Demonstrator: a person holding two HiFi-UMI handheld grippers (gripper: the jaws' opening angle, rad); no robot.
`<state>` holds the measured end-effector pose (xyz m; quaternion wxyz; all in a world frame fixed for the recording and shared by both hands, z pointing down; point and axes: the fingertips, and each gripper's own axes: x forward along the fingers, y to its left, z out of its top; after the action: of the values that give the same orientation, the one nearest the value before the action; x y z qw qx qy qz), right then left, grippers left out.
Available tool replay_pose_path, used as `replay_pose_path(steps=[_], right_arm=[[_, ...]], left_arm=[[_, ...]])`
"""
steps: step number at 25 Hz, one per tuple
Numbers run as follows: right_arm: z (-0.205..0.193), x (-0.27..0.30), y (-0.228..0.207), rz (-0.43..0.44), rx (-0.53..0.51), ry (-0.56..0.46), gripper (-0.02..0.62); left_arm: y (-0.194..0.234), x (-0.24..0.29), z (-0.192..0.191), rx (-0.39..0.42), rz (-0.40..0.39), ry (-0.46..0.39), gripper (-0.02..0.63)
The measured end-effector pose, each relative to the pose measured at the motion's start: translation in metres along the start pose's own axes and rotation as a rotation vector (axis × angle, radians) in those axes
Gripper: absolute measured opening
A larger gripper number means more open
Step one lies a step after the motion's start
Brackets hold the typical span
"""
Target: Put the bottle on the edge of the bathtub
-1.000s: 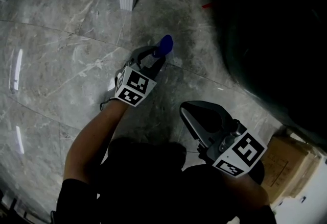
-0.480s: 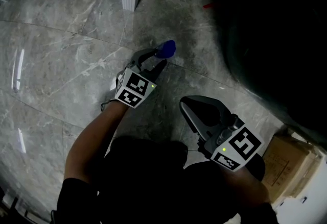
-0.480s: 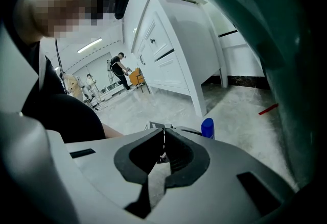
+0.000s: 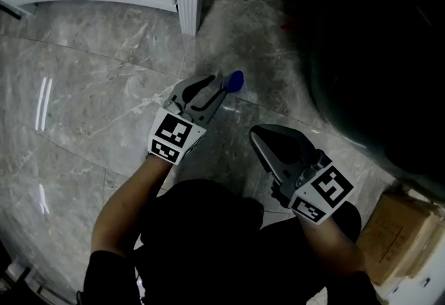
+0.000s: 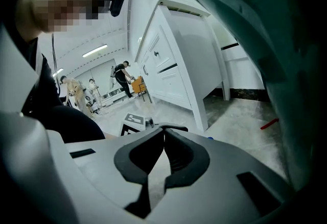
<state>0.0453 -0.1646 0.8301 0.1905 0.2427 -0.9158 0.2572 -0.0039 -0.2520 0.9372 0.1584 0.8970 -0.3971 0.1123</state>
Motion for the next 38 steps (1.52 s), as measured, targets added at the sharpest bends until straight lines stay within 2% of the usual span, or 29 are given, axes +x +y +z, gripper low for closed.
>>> replay_pose_path(steps=[6, 12, 18, 20, 22, 24, 26, 30, 33, 35, 38], right_arm=[[0.031, -0.005, 0.004, 0.010, -0.016, -0.079, 0.029], [0.049, -0.017, 0.004, -0.038, 0.017, -0.123, 0.029], [0.081, -0.032, 0.024, -0.024, -0.003, -0.166, 0.029], [0.089, -0.039, 0.032, -0.020, -0.007, -0.169, 0.029], [0.096, -0.047, 0.040, -0.015, -0.008, -0.174, 0.029], [0.104, -0.056, 0.047, -0.013, -0.012, -0.183, 0.029], [0.111, -0.064, 0.054, -0.013, -0.016, -0.194, 0.029], [0.124, -0.077, 0.069, -0.012, 0.025, -0.215, 0.029], [0.143, -0.089, 0.103, 0.024, 0.057, -0.183, 0.028], [0.168, -0.107, 0.133, 0.057, 0.059, -0.172, 0.028], [0.219, -0.141, 0.160, 0.058, 0.065, -0.176, 0.028]], left_arm=[[0.011, -0.032, 0.071, 0.032, 0.024, -0.051, 0.121], [0.000, -0.067, 0.135, 0.088, 0.011, -0.061, 0.103], [-0.006, -0.099, 0.179, 0.108, 0.046, -0.073, 0.071], [-0.007, -0.113, 0.194, 0.123, 0.089, -0.088, 0.066], [0.001, -0.130, 0.211, 0.130, 0.179, -0.112, 0.049], [0.010, -0.148, 0.226, 0.115, 0.269, -0.136, 0.040], [0.010, -0.165, 0.240, 0.081, 0.313, -0.162, 0.037], [-0.008, -0.184, 0.265, 0.029, 0.341, -0.195, 0.034], [-0.028, -0.197, 0.298, -0.008, 0.345, -0.204, 0.031], [-0.049, -0.211, 0.325, 0.007, 0.334, -0.181, 0.025], [-0.089, -0.230, 0.367, 0.021, 0.288, -0.146, 0.021]])
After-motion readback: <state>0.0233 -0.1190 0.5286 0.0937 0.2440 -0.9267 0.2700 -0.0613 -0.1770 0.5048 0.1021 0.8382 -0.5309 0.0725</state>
